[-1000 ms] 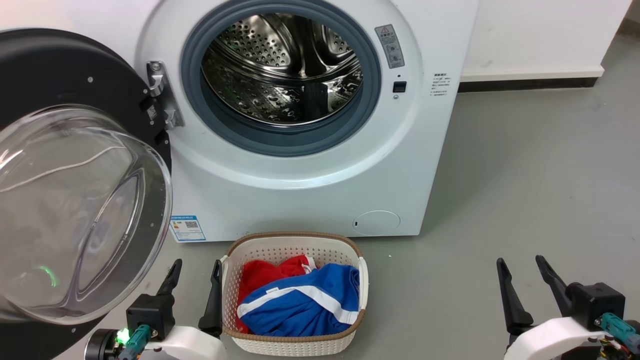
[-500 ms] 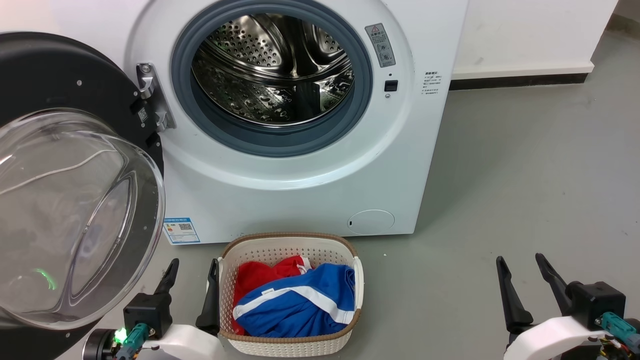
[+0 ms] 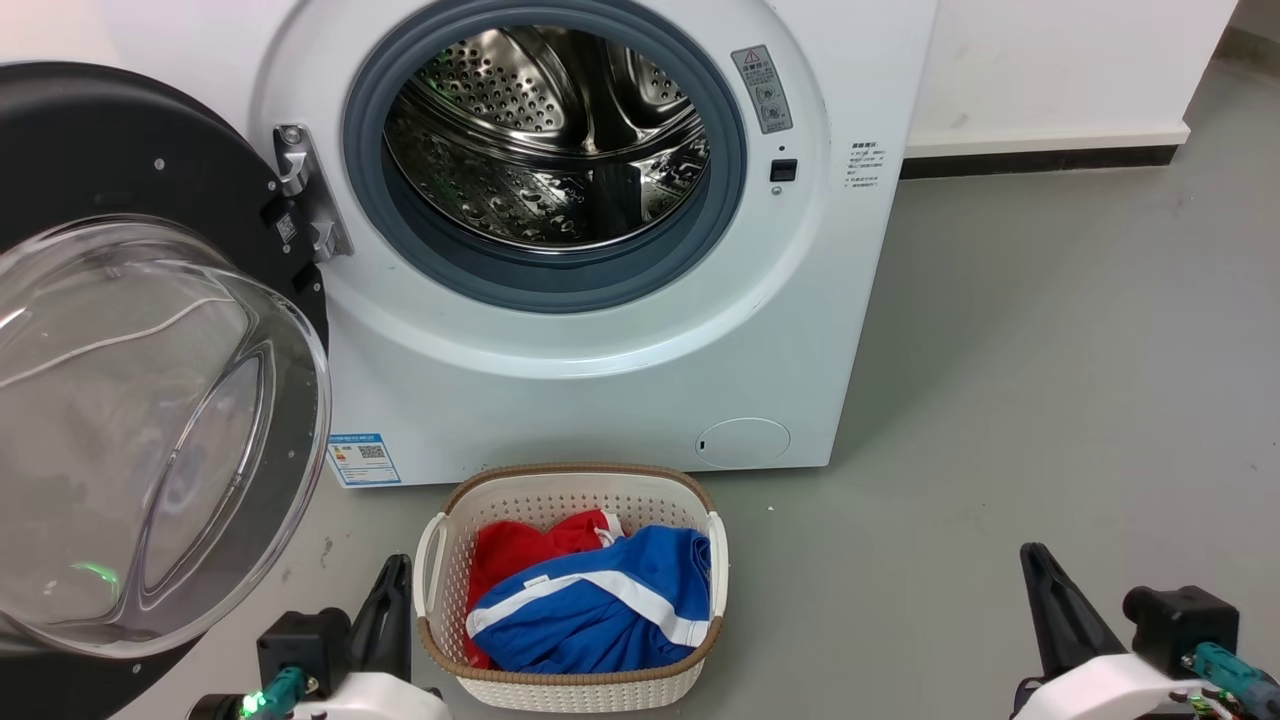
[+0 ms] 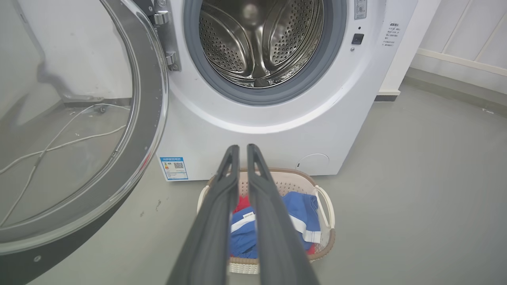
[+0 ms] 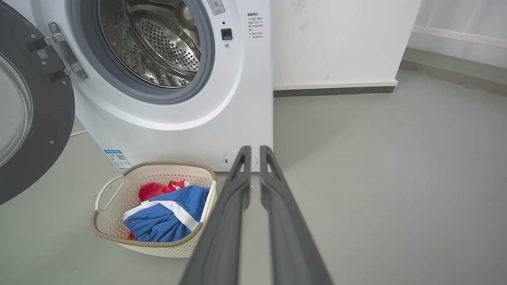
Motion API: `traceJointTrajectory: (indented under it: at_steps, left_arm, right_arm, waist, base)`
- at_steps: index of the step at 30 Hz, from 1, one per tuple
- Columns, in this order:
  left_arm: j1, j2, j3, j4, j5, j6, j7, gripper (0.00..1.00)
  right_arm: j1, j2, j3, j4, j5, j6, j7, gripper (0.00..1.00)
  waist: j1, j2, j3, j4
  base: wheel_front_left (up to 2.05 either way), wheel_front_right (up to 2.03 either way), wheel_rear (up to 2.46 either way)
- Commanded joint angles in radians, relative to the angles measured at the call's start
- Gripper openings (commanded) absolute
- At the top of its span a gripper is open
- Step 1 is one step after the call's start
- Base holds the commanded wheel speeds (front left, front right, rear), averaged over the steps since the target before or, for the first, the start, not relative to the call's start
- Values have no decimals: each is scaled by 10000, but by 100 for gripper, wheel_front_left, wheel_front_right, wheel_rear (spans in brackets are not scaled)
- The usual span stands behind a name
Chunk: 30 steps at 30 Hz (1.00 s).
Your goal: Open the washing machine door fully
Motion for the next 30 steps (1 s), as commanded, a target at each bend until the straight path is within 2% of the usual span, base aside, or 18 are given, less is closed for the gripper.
traceJointTrajectory:
  at_steps: [1,14,30]
  left_arm:
    - [-164,2,160,-126,-352,-82,59,0]
    - [-402,-376,845,117,-2475,-661,515,0]
    - [-650,-787,1566,375,-4644,-1269,992,0]
  right_arm:
    - [-207,0,-50,-54,461,0,39,0]
    - [-528,1,-150,239,3065,0,242,0]
    - [-878,1,-275,579,5734,0,468,0]
  waist:
    - [0,0,6,5]
    - [0,0,54,55]
    - [0,0,114,117]
  base:
    - [0,0,0]
    - [0,0,0]
    - [0,0,0]
